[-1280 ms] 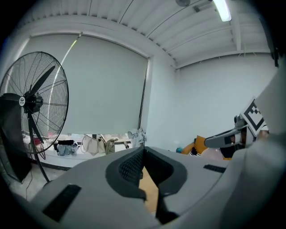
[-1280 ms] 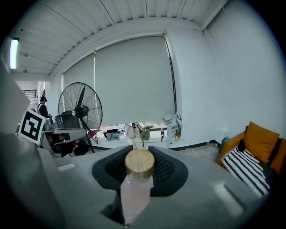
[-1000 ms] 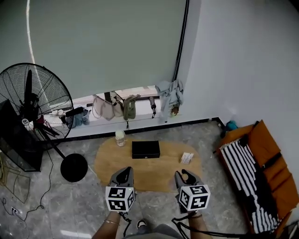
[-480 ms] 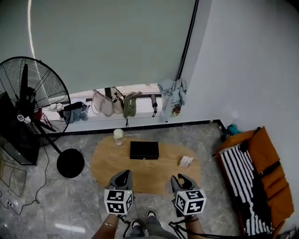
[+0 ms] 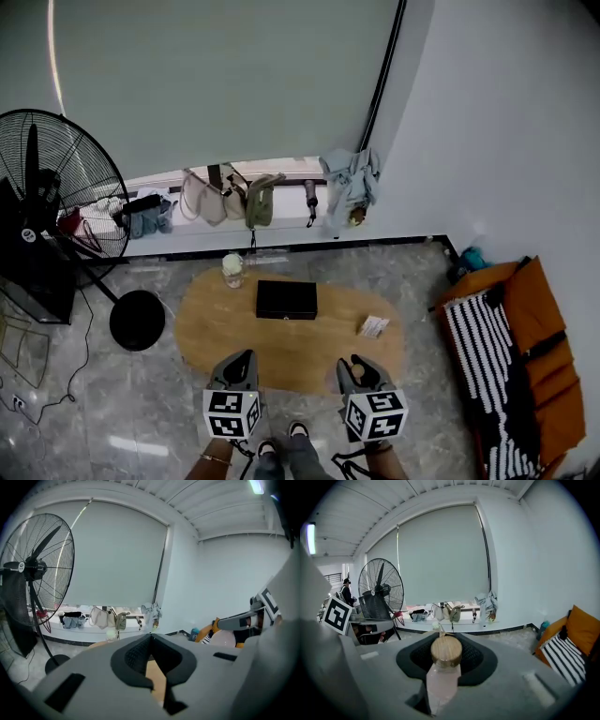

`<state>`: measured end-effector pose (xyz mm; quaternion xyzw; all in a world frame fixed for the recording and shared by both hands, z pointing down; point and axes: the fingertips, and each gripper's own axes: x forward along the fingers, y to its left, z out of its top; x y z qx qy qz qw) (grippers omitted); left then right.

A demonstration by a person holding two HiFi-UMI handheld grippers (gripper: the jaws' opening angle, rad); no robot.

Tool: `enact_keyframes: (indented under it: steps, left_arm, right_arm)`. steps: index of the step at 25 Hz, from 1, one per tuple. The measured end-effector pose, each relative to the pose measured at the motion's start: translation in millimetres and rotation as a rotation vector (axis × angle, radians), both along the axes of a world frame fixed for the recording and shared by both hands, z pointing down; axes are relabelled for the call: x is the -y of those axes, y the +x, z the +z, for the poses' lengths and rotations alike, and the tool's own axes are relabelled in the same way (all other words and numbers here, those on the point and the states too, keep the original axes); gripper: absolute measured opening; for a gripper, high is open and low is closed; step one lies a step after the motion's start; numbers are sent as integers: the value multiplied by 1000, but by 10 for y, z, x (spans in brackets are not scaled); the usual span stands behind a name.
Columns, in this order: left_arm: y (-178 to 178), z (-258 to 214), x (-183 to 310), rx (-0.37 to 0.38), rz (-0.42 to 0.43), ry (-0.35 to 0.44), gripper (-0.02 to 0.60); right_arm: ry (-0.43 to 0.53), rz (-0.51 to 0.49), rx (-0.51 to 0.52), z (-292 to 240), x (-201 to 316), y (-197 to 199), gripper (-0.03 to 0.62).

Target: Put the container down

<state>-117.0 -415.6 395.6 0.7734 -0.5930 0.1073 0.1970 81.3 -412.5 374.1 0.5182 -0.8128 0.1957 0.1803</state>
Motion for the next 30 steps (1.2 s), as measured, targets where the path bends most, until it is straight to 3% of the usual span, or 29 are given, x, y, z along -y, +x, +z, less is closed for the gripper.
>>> enact_keyframes:
  steps: [14,30]
  left_arm:
    - [68,947,68,21,-34,-117,-3]
    - [61,2443,6,17,-77,-204,-3]
  right_arm:
    - [-113,-24,15,1010,206,64,114]
    - [-184,-62,29,2520,194,-45,114]
